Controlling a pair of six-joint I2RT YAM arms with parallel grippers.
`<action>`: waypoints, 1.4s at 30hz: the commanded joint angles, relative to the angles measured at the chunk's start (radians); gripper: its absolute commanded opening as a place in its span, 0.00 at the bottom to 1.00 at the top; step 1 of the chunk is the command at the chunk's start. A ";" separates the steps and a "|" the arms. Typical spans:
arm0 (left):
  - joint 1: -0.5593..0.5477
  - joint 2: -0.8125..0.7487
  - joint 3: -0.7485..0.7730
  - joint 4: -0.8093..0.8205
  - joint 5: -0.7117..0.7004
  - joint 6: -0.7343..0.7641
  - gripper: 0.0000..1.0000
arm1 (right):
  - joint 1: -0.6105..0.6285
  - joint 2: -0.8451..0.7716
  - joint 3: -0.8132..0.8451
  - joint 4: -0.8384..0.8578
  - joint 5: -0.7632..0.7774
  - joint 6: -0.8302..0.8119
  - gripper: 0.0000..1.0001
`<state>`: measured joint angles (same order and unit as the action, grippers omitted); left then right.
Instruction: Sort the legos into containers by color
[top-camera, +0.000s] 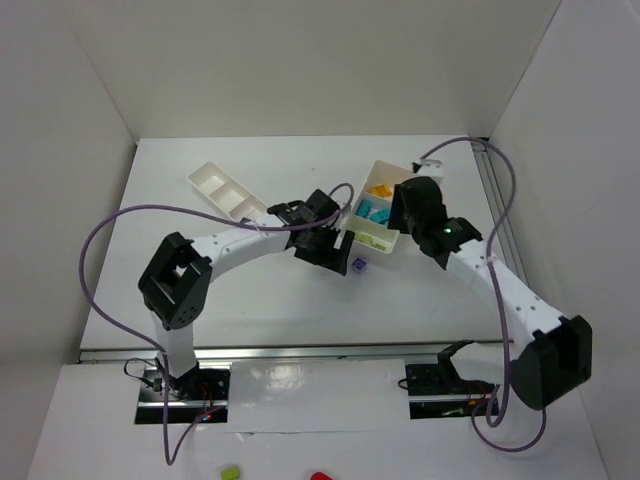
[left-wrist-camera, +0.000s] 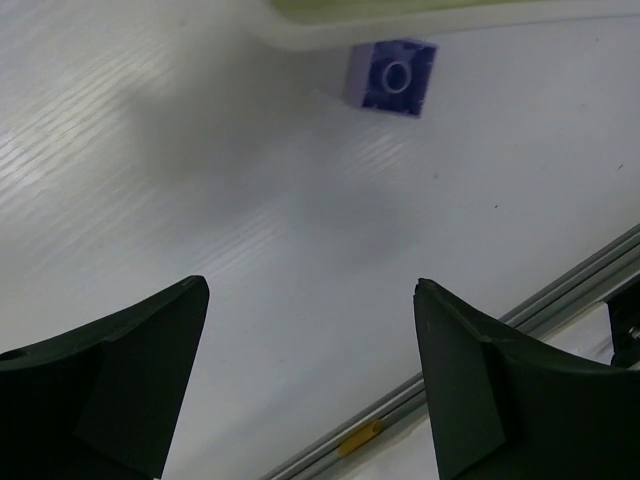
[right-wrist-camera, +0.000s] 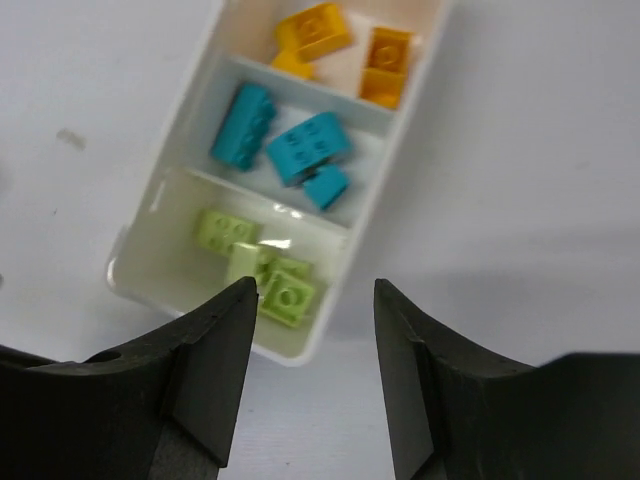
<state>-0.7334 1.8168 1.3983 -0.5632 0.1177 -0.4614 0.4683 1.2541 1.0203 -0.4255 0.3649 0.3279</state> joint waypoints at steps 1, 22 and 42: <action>-0.064 0.059 0.077 0.083 0.013 0.044 0.93 | -0.081 -0.126 -0.015 -0.100 0.120 0.051 0.58; -0.175 0.400 0.390 0.080 -0.308 0.107 0.66 | -0.217 -0.263 -0.025 -0.220 0.129 0.062 0.78; -0.175 0.162 0.263 0.003 -0.334 0.096 0.44 | -0.226 -0.243 -0.015 -0.191 0.111 0.053 0.78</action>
<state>-0.9051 2.0609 1.6722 -0.5247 -0.1814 -0.3660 0.2485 1.0142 1.0000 -0.6361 0.4728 0.3916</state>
